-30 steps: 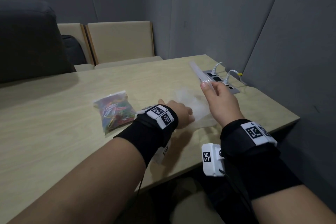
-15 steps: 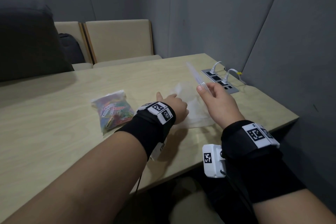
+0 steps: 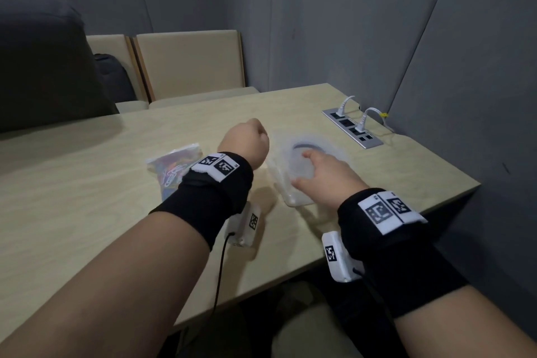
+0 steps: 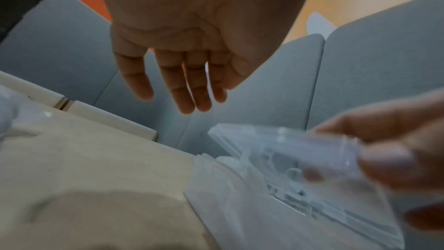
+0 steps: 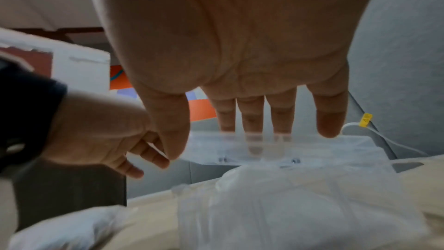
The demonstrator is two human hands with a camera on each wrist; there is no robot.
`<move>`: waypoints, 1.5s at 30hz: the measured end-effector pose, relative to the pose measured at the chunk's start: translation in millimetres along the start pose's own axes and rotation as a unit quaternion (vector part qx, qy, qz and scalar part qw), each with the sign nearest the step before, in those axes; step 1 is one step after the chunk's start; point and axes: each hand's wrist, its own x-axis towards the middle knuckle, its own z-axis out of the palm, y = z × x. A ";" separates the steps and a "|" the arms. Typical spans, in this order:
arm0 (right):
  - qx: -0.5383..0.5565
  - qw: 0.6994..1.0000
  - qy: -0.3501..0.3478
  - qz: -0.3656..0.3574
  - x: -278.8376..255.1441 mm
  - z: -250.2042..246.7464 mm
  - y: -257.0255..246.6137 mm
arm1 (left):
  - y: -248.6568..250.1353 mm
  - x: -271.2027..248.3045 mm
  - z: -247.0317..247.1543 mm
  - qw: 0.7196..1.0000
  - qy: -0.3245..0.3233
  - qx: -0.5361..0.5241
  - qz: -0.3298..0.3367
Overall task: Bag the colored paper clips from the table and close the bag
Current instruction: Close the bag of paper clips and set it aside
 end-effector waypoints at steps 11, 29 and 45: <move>-0.089 0.996 -0.021 0.023 14.8 -4.1 -1.5 | 4.3 -4.5 33.4 0.988 -0.137 0.040 -0.064; -0.065 0.984 0.077 0.147 56.0 23.7 18.9 | 36.0 -15.1 31.0 0.990 -0.088 0.110 -0.020; -0.104 0.977 0.029 0.184 70.8 26.0 7.9 | -32.9 -27.7 -15.9 0.981 -0.074 0.176 -0.035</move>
